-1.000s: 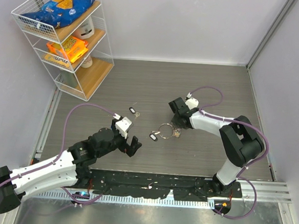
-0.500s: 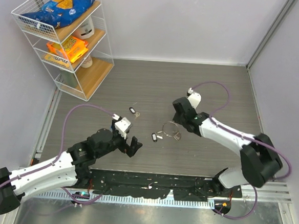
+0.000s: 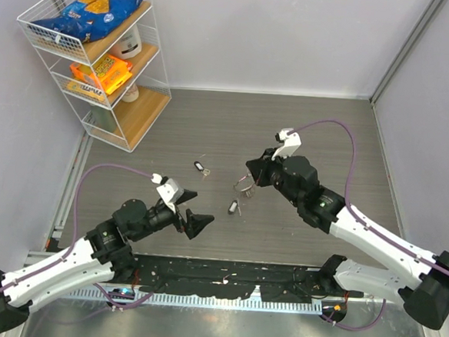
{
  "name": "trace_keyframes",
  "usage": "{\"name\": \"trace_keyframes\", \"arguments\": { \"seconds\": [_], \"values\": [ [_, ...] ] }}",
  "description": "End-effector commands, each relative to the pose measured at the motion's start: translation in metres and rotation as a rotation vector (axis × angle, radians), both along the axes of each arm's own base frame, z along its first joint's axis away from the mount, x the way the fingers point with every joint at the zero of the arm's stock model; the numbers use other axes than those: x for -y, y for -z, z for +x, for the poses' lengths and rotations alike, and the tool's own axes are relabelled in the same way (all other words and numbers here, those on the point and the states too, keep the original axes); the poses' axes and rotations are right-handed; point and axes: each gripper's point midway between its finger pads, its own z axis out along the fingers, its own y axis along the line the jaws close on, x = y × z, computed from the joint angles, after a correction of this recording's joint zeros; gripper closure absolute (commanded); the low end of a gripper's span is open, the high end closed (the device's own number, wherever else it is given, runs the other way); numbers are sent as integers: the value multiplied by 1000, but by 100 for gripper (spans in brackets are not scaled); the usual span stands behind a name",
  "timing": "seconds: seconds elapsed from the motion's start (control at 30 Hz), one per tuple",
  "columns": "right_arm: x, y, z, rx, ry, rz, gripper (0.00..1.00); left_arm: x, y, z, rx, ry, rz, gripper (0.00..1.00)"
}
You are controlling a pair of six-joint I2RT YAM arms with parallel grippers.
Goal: Put the keys on the keyring
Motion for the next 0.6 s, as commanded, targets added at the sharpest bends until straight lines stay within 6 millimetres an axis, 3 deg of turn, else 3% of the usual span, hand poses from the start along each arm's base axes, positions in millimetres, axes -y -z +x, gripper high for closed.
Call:
{"name": "trace_keyframes", "arguments": {
  "seconds": [0.0, 0.23, 0.57],
  "values": [
    [-23, -56, -26, 187, -181, 67, 94, 9, -52, -7, 35, 50, -146, 1],
    [-32, -98, -57, 309, -258, 81, 94, 7, -82, -3, 49, 18, -227, 1],
    [-48, -124, -75, 384, -204, 79, 94, 12, -120, 4, 111, 8, -314, 1]
  ]
}}
